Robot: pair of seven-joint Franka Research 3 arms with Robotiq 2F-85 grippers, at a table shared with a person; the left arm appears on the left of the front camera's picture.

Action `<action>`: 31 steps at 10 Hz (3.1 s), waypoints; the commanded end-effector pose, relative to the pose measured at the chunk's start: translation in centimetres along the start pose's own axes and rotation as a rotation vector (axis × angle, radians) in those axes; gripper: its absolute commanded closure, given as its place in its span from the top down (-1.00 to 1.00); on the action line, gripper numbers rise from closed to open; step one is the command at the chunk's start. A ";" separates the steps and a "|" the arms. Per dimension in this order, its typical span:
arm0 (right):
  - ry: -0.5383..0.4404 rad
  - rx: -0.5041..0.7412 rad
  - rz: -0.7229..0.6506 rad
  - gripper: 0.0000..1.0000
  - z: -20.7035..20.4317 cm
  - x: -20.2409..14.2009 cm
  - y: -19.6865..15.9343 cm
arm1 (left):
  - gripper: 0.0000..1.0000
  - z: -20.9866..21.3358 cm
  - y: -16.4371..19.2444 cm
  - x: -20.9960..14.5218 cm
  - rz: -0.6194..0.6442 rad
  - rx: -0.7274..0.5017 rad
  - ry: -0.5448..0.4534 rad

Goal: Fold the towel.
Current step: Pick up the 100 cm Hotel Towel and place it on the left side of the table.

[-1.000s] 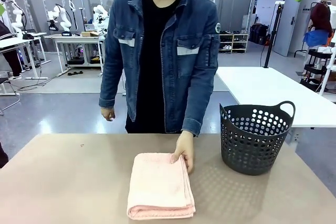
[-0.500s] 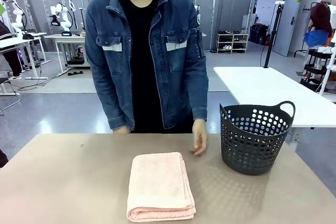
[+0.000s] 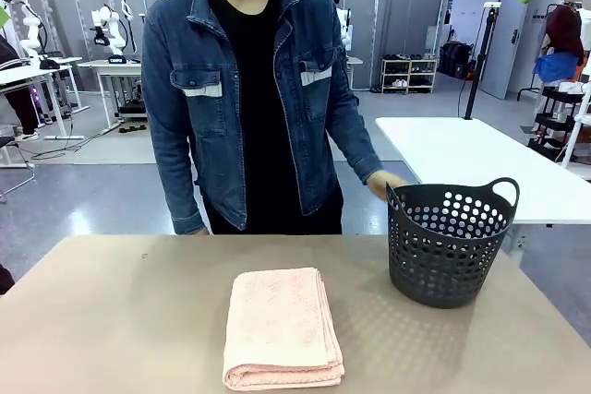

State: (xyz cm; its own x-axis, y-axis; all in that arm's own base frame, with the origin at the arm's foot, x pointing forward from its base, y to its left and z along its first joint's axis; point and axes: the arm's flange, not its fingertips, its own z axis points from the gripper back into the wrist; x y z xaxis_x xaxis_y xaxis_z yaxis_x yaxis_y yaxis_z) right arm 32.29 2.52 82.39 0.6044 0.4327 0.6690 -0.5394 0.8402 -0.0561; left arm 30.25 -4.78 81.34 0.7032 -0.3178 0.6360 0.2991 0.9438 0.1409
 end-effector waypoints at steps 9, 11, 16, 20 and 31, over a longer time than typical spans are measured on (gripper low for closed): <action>0.010 0.001 -0.005 1.00 0.1 0.2 -0.1 | 1.00 -24.2 -3.3 -9.4 0.431 -0.495 0.259; 0.010 0.001 -0.005 1.00 0.1 0.2 -0.1 | 1.00 -29.4 -5.8 -11.9 0.458 -0.597 0.290; 0.010 0.001 -0.005 1.00 0.1 0.2 -0.1 | 1.00 -40.3 -13.0 -15.9 0.623 -0.729 0.271; 0.010 0.001 -0.005 1.00 0.1 0.2 -0.1 | 1.00 -41.1 -14.5 -17.3 0.665 -0.729 0.327; 0.010 0.001 -0.005 1.00 0.1 0.2 -0.1 | 1.00 -46.9 -18.0 -17.2 0.608 -0.806 0.287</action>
State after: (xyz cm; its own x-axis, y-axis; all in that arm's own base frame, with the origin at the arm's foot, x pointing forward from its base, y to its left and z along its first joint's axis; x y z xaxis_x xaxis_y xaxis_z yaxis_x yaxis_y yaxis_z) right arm 32.40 2.52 82.43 0.6047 0.4332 0.6684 -0.5403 0.8397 -0.0554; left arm 42.06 -19.56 34.84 0.9773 0.0762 0.1978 0.0970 0.6689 -0.7370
